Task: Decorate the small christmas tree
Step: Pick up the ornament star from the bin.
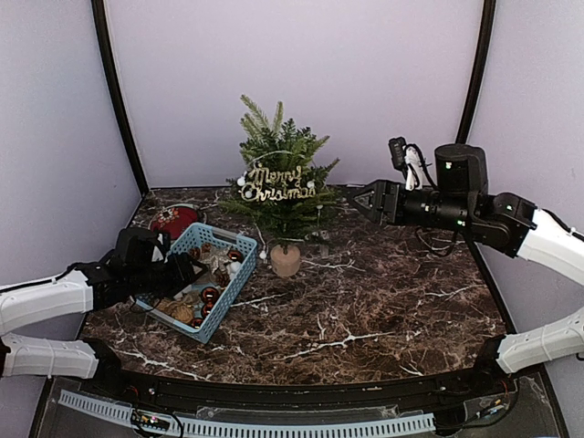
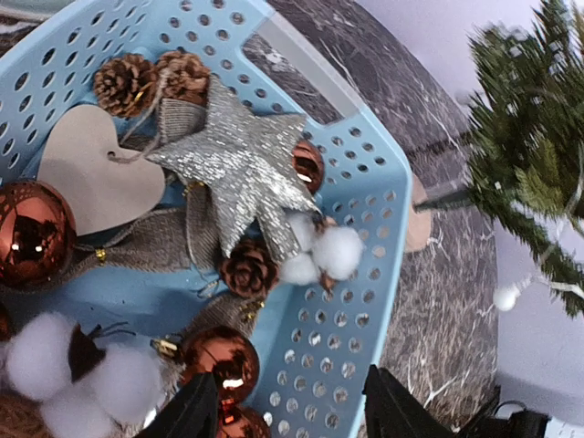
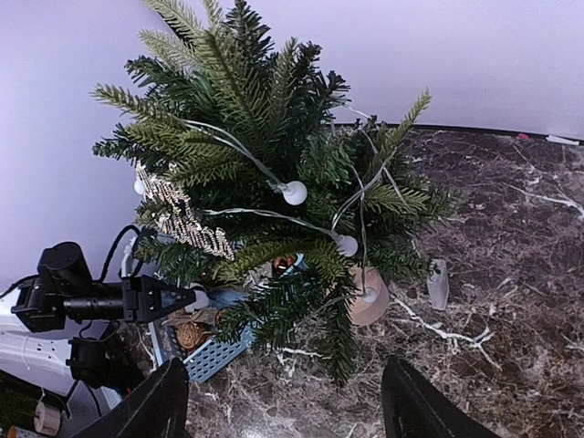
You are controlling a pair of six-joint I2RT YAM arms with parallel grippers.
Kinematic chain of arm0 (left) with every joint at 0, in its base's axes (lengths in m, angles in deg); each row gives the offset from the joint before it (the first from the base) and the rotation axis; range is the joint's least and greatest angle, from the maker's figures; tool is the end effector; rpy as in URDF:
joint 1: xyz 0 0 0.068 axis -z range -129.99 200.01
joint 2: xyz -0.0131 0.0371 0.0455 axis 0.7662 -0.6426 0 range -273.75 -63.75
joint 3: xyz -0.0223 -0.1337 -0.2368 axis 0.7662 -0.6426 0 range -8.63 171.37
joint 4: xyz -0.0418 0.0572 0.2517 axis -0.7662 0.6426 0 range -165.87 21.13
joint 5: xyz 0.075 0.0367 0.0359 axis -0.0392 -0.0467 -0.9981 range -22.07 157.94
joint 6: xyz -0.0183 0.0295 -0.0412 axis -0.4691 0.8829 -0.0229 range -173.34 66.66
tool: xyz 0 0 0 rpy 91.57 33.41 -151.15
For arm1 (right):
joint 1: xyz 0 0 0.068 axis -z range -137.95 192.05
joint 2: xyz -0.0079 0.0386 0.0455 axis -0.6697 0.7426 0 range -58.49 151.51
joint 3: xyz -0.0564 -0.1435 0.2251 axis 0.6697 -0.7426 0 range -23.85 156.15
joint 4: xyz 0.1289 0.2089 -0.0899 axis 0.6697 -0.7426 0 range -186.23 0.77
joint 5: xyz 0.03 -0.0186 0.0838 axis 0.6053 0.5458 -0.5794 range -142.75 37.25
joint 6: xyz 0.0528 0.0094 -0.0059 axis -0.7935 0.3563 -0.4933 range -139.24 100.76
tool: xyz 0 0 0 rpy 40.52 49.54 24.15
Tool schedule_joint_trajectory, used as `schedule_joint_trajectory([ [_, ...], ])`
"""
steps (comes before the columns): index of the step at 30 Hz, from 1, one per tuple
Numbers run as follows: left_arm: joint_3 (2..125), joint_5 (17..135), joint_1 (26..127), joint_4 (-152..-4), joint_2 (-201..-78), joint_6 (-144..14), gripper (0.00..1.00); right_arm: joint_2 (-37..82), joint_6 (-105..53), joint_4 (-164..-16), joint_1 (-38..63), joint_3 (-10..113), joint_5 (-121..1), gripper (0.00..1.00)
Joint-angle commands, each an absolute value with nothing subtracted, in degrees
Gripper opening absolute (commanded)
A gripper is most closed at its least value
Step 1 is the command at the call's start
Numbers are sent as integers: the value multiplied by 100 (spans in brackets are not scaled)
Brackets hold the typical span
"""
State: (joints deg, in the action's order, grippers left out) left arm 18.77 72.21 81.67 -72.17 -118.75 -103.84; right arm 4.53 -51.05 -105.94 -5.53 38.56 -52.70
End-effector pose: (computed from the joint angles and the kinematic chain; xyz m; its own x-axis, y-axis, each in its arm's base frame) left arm 0.1748 -0.1109 0.2126 -0.7271 -0.4557 -0.5135 0.0261 0.7291 -0.6839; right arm 0.1690 0.1849 0.3736 -0.5595 0.1691 -0.8114 -0.5210 0.6896 0.5030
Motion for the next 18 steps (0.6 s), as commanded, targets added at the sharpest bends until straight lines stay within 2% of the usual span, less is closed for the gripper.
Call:
schedule_joint_trajectory([
  [1,1785,7808,7709,-8519,-12419,-10850,55,241,-5335,-10169,-515,3785,-5176,75],
  [8,2067,8097,7376,-9203,-13663,-10628,50,163,-5324,-10238,-515,3802,-5051,75],
  [18,2608,8077,7282,-8844,-14505,-9979,45,139,-5265,-10345,-515,3862,-4955,76],
])
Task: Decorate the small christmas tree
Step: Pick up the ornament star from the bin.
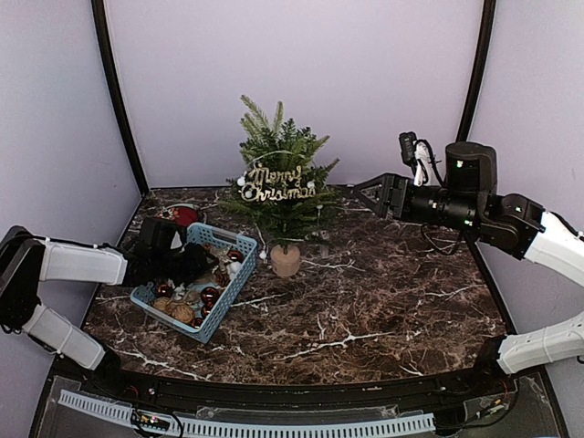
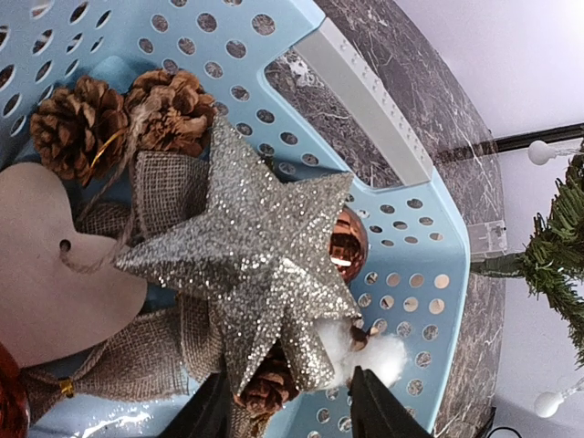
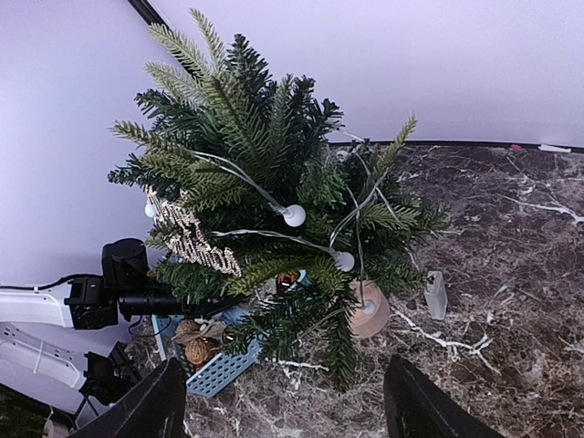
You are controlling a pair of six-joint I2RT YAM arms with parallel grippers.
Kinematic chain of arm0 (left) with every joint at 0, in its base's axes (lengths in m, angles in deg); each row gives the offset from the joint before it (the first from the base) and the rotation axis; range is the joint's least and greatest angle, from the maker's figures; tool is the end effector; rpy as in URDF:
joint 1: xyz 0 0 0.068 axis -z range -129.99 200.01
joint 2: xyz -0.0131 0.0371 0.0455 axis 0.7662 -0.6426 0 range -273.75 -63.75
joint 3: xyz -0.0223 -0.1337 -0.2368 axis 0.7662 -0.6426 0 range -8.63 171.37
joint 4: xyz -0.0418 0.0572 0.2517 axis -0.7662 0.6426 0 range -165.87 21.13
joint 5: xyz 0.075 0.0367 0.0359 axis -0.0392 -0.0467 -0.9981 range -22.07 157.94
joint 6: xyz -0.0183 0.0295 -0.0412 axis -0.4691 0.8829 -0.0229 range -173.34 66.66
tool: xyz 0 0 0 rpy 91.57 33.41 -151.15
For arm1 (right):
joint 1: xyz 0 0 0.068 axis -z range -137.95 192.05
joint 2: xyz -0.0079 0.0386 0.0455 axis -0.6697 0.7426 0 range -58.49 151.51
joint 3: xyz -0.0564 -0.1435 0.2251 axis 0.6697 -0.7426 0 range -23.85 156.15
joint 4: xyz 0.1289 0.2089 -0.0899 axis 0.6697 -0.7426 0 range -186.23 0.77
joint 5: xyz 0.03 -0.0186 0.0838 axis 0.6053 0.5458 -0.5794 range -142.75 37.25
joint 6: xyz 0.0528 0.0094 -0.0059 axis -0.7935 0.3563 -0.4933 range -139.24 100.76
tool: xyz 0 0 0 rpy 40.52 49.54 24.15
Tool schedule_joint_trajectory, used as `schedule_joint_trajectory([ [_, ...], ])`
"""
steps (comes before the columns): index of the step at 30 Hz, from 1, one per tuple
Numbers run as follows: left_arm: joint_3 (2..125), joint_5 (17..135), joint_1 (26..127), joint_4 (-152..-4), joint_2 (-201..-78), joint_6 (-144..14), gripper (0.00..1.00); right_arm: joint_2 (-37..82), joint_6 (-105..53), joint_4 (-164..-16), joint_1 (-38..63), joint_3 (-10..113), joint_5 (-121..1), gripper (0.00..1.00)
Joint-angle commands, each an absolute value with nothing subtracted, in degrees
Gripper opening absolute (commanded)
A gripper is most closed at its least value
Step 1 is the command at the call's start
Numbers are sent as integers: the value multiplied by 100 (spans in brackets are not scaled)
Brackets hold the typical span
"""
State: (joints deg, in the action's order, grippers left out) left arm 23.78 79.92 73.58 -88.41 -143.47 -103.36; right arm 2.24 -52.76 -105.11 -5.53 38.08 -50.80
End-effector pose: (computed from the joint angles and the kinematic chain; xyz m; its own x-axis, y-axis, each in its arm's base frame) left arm 0.2468 -0.1157 0.1719 -0.7554 -0.4882 -0.4370 -0.0489 0.7070 -0.7055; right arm 0.1632 0.1768 0.3812 -0.5377 0.2298 -0.8112 -0.5022 0.6856 0.5270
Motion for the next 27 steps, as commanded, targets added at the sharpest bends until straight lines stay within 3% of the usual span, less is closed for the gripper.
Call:
schedule_joint_trajectory([
  [1,2609,8090,7271,-8883,-14568,-9980,44,136,-5264,-10347,-515,3868,-4955,76],
  [6,2562,8109,7226,-8981,-14702,-10098,37,102,-5263,-10373,-518,3880,-4925,76],
  [20,2144,8425,7225,-9877,-14948,-10559,36,84,-5288,-10391,-515,3921,-4911,76],
  [27,2069,8433,7222,-10107,-14996,-10650,21,31,-5286,-10458,-515,3942,-4845,76],
])
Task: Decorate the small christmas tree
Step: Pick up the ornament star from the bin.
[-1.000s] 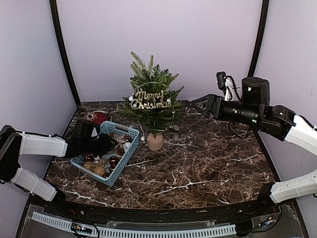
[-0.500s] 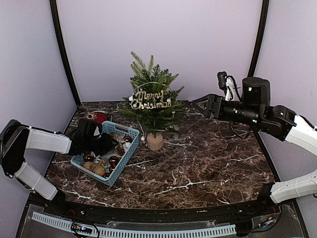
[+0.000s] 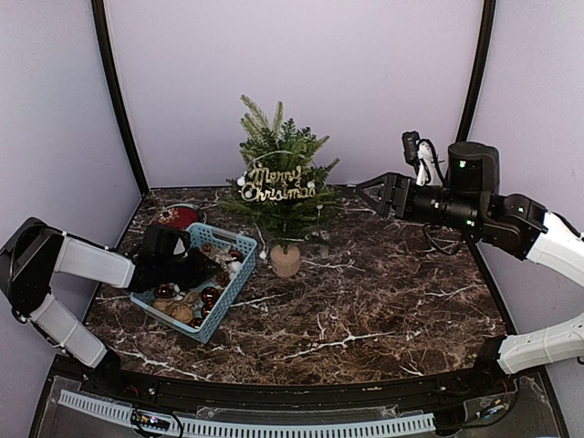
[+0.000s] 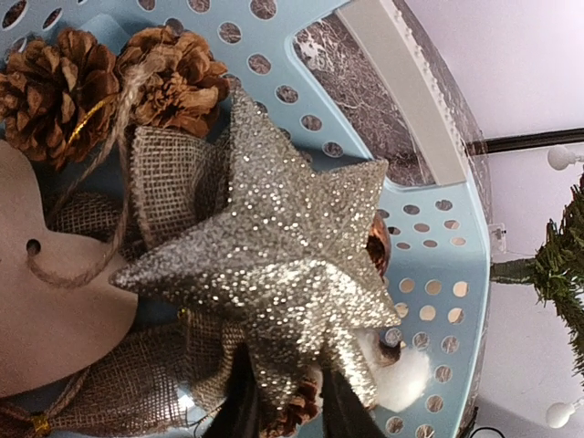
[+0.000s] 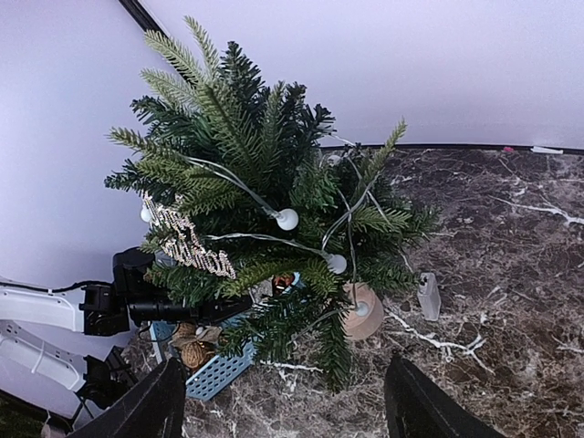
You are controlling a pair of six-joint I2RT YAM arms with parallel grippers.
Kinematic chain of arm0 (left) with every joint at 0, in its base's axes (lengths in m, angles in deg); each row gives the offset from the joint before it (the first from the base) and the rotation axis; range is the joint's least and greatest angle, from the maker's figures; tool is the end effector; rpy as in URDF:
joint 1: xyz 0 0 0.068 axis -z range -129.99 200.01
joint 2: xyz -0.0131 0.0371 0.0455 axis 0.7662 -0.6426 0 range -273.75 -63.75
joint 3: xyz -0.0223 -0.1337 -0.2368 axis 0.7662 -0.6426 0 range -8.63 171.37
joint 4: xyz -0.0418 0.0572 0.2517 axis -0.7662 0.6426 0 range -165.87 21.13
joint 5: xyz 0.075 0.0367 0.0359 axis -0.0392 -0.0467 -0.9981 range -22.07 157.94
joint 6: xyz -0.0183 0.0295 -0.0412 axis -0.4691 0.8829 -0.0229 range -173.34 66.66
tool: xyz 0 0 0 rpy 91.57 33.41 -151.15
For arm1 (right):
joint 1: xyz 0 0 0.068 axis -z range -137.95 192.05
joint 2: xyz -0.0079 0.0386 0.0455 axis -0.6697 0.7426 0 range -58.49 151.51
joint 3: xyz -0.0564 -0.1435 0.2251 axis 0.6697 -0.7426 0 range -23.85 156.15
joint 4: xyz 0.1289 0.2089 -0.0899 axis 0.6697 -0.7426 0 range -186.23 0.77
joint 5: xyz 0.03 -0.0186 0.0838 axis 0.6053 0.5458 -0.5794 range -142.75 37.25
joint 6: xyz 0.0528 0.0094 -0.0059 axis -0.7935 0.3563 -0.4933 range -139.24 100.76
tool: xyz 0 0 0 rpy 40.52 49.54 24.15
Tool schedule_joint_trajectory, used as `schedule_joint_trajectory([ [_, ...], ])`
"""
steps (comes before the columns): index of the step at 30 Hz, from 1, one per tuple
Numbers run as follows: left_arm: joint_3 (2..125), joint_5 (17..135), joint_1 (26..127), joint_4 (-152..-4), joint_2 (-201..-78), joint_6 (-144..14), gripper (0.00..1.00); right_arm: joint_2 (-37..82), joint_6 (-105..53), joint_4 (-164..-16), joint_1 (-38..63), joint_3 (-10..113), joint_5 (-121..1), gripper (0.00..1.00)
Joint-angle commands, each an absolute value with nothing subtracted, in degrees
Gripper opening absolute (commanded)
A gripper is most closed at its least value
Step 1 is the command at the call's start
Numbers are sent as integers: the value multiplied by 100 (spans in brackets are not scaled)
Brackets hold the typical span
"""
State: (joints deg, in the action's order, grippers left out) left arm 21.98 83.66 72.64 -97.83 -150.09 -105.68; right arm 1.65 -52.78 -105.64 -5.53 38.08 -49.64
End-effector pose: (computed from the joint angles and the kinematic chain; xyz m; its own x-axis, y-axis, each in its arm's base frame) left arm 0.2554 -0.1169 0.1481 -0.7714 -0.5040 -0.3885 -0.0529 0.6592 -0.7501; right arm 0.1616 0.1741 0.3825 -0.5296 0.2383 -0.8141 -0.4908 0.6967 0.5232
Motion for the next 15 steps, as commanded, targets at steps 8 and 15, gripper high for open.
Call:
schedule_joint_trajectory([
  [8,1798,8174,7225,-10232,-14434,-10682,11,26,-5267,-10505,-515,3961,-4792,77],
  [15,1712,8094,7225,-10200,-14006,-10470,2,95,-5279,-10471,-520,3978,-4828,77],
])
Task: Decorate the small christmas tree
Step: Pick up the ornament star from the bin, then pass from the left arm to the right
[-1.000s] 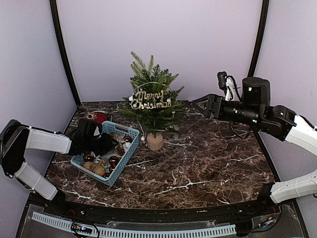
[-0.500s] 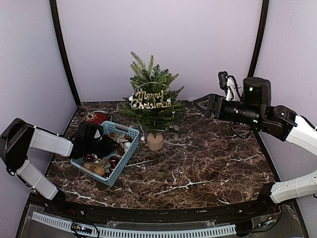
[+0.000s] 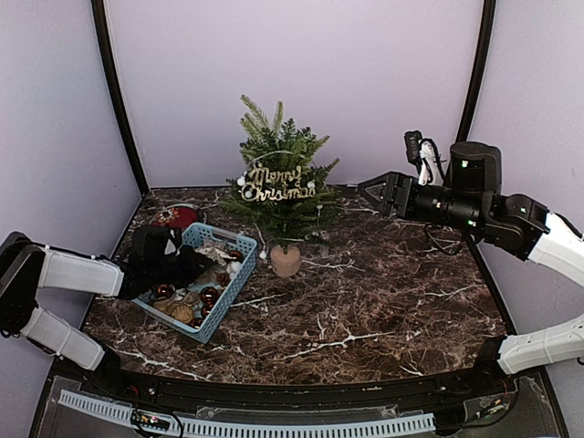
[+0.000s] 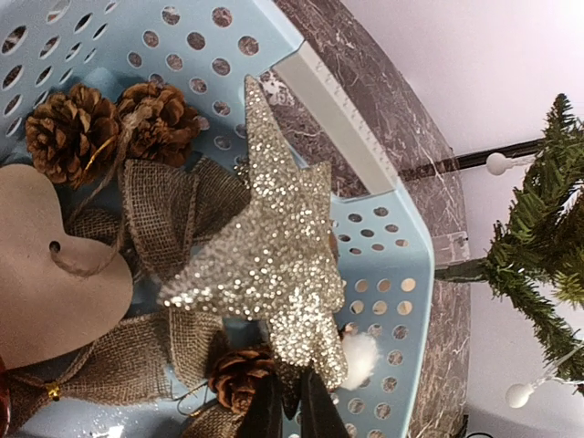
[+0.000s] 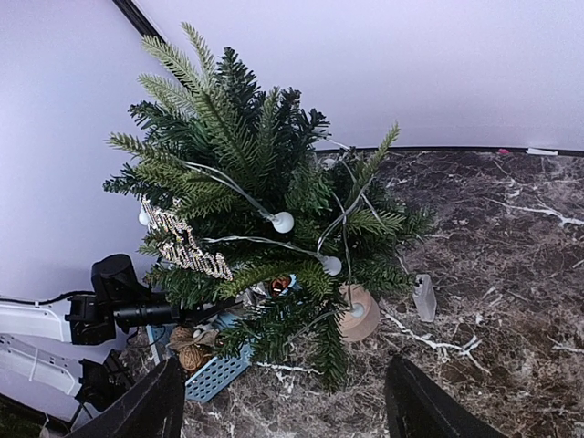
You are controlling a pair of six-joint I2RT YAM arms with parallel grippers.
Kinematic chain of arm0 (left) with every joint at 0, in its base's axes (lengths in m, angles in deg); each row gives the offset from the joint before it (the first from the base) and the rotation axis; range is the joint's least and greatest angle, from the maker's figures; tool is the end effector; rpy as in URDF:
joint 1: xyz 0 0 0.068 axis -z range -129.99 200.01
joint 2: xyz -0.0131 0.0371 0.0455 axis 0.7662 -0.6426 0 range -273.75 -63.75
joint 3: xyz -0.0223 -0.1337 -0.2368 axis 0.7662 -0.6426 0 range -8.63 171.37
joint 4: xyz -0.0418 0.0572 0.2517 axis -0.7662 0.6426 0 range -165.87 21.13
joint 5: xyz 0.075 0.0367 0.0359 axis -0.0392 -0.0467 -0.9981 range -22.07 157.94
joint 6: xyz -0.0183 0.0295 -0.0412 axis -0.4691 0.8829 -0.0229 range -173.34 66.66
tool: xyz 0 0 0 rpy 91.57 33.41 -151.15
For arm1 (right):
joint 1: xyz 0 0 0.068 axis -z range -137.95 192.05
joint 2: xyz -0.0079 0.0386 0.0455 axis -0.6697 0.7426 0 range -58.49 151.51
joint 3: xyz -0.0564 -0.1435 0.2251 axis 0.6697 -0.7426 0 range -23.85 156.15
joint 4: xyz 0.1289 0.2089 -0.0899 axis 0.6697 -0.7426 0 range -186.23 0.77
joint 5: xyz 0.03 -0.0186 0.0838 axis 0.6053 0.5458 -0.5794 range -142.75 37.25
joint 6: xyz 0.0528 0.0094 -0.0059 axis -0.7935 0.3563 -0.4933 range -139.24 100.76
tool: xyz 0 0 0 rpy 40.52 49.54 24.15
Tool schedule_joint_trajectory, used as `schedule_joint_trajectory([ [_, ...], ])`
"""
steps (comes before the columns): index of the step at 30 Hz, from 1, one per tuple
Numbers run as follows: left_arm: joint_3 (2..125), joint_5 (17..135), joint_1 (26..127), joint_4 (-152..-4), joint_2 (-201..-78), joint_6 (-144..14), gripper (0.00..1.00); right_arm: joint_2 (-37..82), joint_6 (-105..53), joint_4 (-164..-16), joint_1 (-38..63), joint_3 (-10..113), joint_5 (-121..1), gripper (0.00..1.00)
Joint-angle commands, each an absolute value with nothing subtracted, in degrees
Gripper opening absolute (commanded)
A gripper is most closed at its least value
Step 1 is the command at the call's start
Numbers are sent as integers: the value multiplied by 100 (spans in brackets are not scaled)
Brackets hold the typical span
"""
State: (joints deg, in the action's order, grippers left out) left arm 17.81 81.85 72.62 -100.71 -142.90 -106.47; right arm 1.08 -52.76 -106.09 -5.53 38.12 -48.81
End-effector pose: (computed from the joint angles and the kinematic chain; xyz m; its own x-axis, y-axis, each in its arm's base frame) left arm 0.2390 -0.1088 0.1635 -0.7145 -0.5436 -0.4404 -0.0037 0.6324 -0.7746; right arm 0.1600 0.1715 0.3840 -0.5223 0.2451 -0.8168 -0.4835 0.7038 0.5204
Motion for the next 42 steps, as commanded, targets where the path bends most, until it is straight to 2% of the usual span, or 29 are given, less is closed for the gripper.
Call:
schedule_joint_trajectory([
  [1,1716,8116,7225,-10189,-13983,-10419,0,100,-5280,-10484,-518,3986,-4839,77],
  [9,1681,8262,7225,-9680,-13276,-10052,0,-38,-5282,-10553,-515,4020,-4776,77],
  [13,1656,8311,7225,-8812,-12335,-9770,0,-228,-5296,-10479,-520,3864,-4885,77],
  [17,1712,8515,7233,-7994,-10786,-9409,0,-431,-5320,-10206,-531,3614,-5221,77],
  [23,2560,8976,7240,-6740,-9705,-8866,0,-601,-5455,-9544,-666,3303,-5803,76],
  [29,3539,9708,7681,-6768,-9823,-8521,0,-458,-5345,-9218,-1189,3488,-5738,77],
  [38,4915,8320,10394,-7002,-11197,-7647,0,306,-5294,-9053,-1880,4237,-6138,75],
  [42,5111,7872,11126,-7457,-11650,-7428,0,522,-5537,-8429,-2118,4254,-6500,71],
])
